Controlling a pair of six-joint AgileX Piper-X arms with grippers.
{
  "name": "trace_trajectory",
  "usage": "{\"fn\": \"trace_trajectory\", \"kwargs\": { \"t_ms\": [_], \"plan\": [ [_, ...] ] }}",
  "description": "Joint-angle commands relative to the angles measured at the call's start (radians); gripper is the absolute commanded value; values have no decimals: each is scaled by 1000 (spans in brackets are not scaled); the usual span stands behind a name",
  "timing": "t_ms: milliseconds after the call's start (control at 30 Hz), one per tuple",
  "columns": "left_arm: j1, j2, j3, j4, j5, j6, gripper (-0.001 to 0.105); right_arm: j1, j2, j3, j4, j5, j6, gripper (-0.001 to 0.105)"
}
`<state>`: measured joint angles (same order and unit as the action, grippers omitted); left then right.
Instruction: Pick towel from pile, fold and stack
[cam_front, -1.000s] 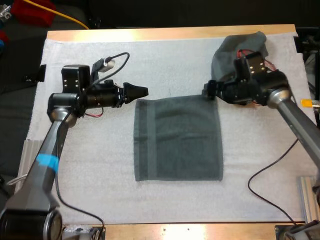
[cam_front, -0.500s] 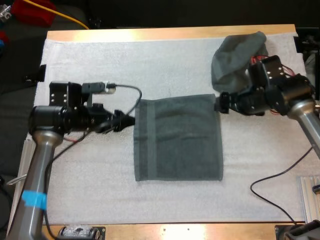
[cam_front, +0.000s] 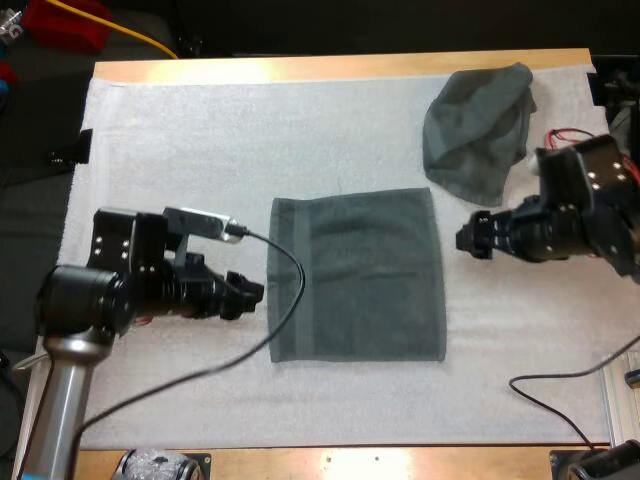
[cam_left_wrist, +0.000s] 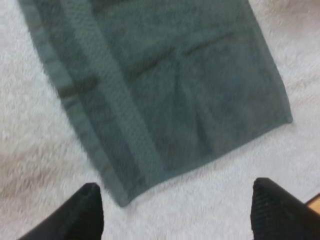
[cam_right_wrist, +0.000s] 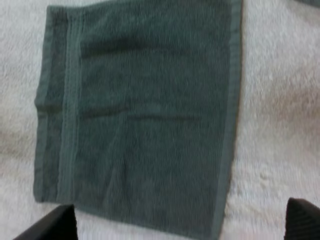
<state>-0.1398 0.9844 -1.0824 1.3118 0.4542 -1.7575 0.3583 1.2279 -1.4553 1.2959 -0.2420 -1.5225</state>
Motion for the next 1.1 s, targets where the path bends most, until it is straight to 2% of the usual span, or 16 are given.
{"fn": "trace_trajectory", "kwargs": {
  "t_ms": [0,333,433,567,867,1067],
  "plan": [
    [-5,-21,-2,25,-17,-6,61,-3,-27,-2,30,-5,-10,79],
    [-5,-148,-2,107,-17,-18,61,-3,-154,-2,133,-9,1,79],
    [-5,-174,-2,131,-17,-18,61,-3,-195,34,137,-37,25,79],
    [-5,-203,-2,136,-17,-30,61,-3,-266,139,123,-54,52,79],
    [-5,-219,2,183,-17,-36,61,-3,-389,423,-22,-105,146,79],
    [-5,-238,67,186,-17,-36,61,-3,-393,591,-168,-198,214,79]
  ]
}}
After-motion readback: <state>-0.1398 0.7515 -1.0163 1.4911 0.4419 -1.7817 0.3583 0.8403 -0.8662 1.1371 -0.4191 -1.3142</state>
